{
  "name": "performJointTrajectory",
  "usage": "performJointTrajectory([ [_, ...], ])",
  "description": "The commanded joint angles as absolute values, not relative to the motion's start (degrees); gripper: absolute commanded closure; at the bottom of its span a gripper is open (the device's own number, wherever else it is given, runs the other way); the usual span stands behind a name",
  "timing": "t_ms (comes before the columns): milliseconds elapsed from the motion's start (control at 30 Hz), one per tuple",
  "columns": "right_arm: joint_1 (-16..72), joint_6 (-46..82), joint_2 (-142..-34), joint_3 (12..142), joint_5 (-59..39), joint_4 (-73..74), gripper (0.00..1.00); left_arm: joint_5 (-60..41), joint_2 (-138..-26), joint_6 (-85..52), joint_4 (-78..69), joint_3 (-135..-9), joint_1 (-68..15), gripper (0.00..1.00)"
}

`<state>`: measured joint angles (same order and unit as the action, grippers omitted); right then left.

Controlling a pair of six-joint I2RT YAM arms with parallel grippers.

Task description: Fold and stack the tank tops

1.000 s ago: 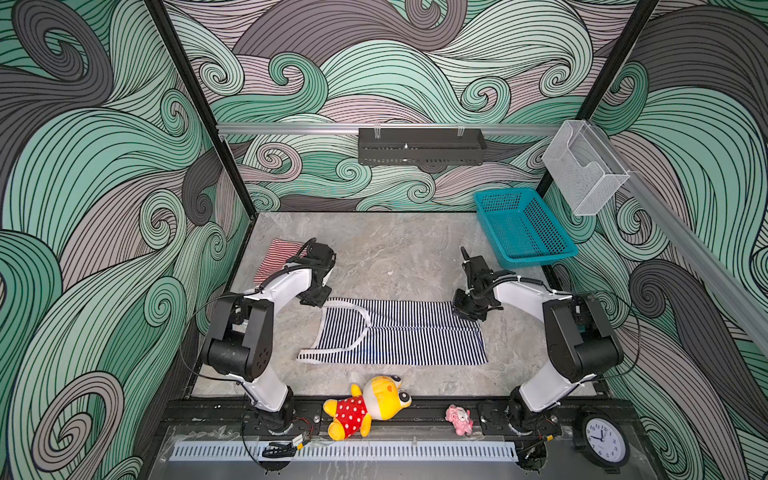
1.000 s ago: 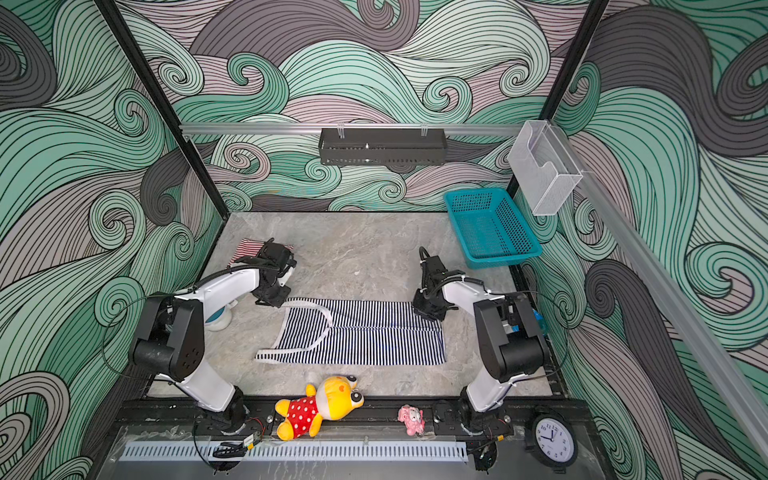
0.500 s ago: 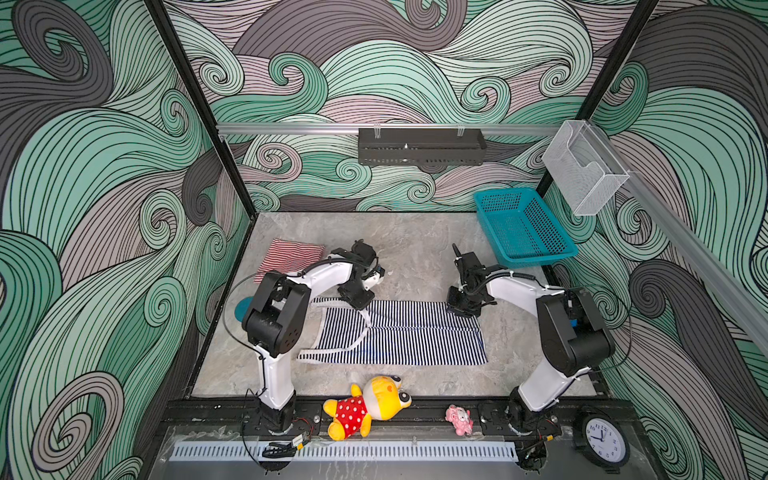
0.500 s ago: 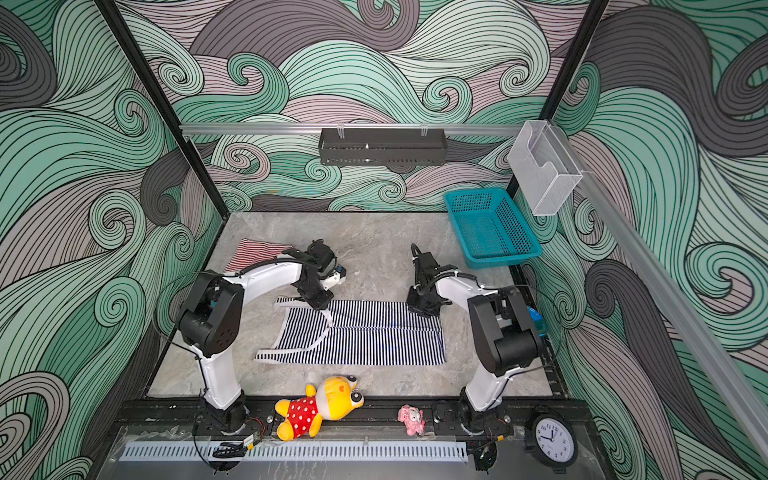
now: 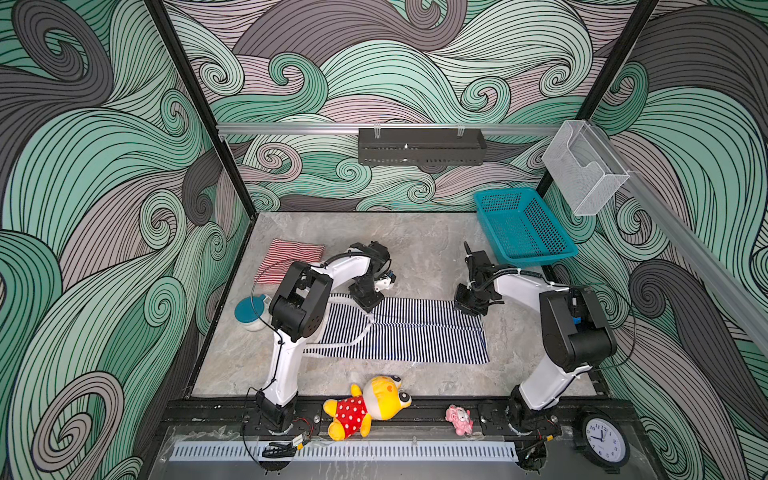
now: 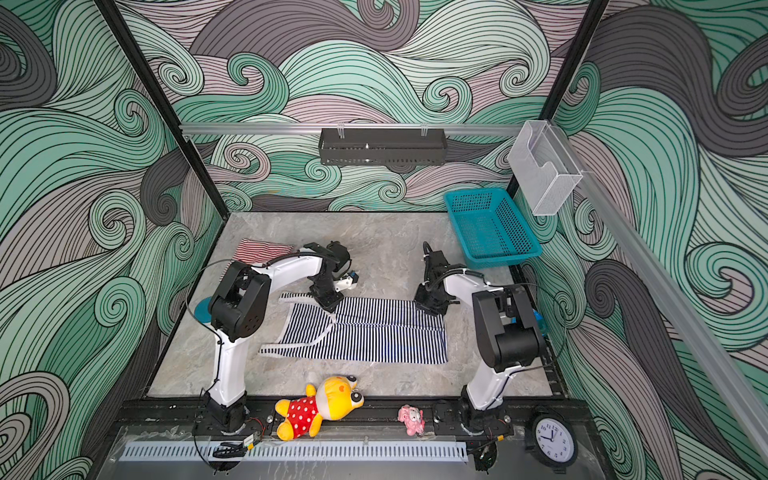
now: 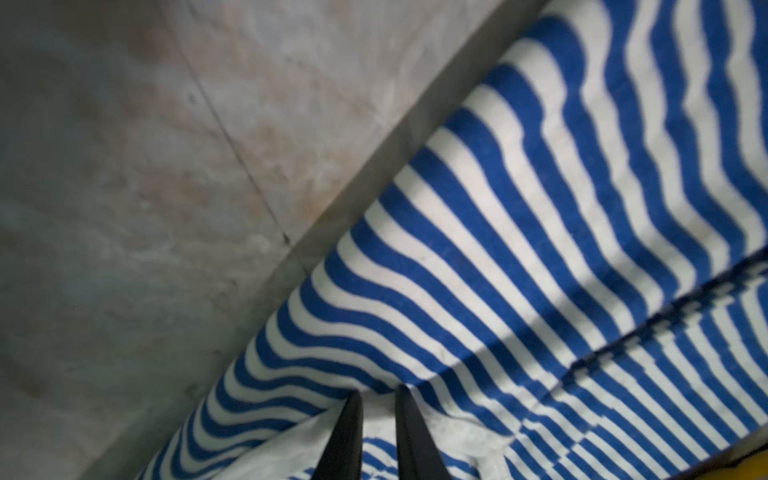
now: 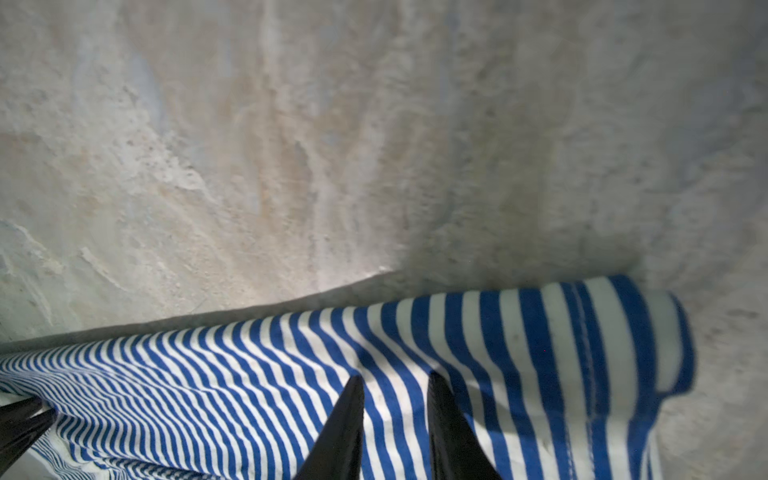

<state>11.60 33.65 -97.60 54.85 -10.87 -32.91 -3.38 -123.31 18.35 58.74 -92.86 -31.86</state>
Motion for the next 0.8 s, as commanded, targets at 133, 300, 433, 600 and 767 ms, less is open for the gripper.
performJointTrajectory([
  [133, 9.8, 37.0, -92.1, 46.9, -6.2, -36.7, 0.7, 5.5, -144.5, 20.6, 70.7, -128.0, -32.3, 0.79],
  [300, 14.9, 40.8, -90.3, 44.0, -6.5, -36.3, 0.7, 12.0, -159.1, 22.0, 69.7, -153.6, -32.9, 0.77],
  [433, 21.5, 45.3, -90.1, 43.3, -5.1, -36.8, 0.7, 15.3, -158.0, 25.3, 60.0, -150.1, -34.0, 0.73],
  [600, 28.9, 49.7, -88.3, 43.0, -5.7, -36.7, 0.7, 17.9, -152.6, 22.5, 57.3, -145.9, -33.8, 0.73],
  [767, 31.5, 47.9, -83.9, 47.3, -3.6, -40.5, 0.7, 17.3, -139.8, 19.2, 54.1, -135.1, -33.7, 0.74],
])
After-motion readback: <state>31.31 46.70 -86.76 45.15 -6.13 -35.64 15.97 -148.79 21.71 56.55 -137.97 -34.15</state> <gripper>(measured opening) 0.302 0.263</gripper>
